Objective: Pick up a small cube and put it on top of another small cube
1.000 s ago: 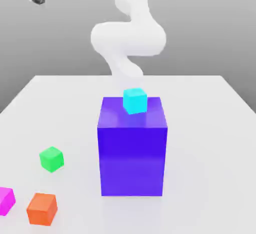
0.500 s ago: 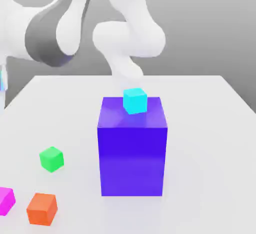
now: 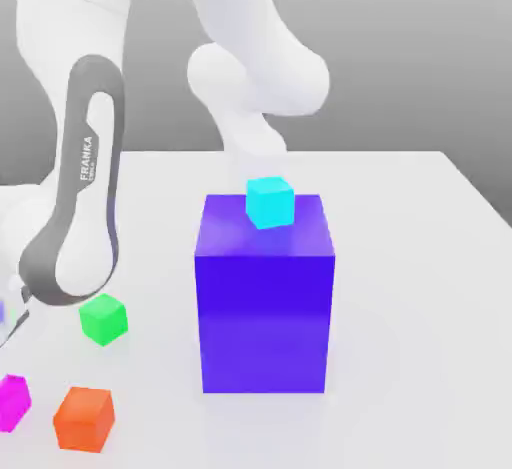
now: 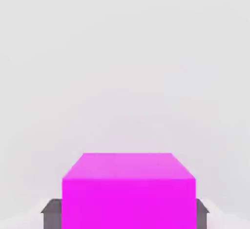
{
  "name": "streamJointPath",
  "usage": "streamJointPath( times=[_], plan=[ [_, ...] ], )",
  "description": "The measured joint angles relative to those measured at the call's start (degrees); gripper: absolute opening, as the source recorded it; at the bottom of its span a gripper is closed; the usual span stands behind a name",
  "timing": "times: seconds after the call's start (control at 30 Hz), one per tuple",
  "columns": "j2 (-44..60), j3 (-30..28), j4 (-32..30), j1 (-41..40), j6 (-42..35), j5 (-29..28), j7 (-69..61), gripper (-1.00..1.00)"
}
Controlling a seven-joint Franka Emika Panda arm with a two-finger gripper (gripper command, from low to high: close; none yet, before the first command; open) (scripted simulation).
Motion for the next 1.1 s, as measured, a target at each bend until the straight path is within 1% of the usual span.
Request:
streamJointPath(
  times=[0.07,0.23,0.37,0.47,0.6,0.73,0.8,0.87,0.93,1.0,1.03,1.1],
  plan=[
    [-0.2,-0.1,0.0,0.0,-0.1,-0.1,0.1,-1.0],
    [-9.2,-2.5,-2.8,1.9,-6.4,-2.4,2.9,-1.0],
    [-17.3,-3.9,-10.5,2.7,-6.8,-0.5,10.4,-1.0],
    [-23.6,-5.1,-16.7,3.3,-6.5,-1.3,18.2,-1.0],
    [-31.9,-5.5,-25.2,1.4,-5.8,-6.2,31.5,-1.0],
    [-39.9,-3.3,-33.6,-3.4,-5.4,-13.9,46.7,-1.0],
    [-39.5,-2.6,-35.4,-4.9,-3.3,-15.4,49.9,-1.0],
    [-36.4,-2.7,-35.7,-4.9,0.0,-15.1,50.3,-1.0],
    [-32.6,-2.8,-35.6,-4.2,3.7,-13.5,49.3,-1.0],
    [-28.5,-1.9,-35.5,-4.3,7.6,-10.4,47.2,-1.0],
    [-27.2,-1.6,-35.4,-4.1,8.8,-9.3,46.4,1.0],
    [-27.2,-1.6,-35.4,-4.1,8.8,-9.3,46.4,1.0]
  ],
)
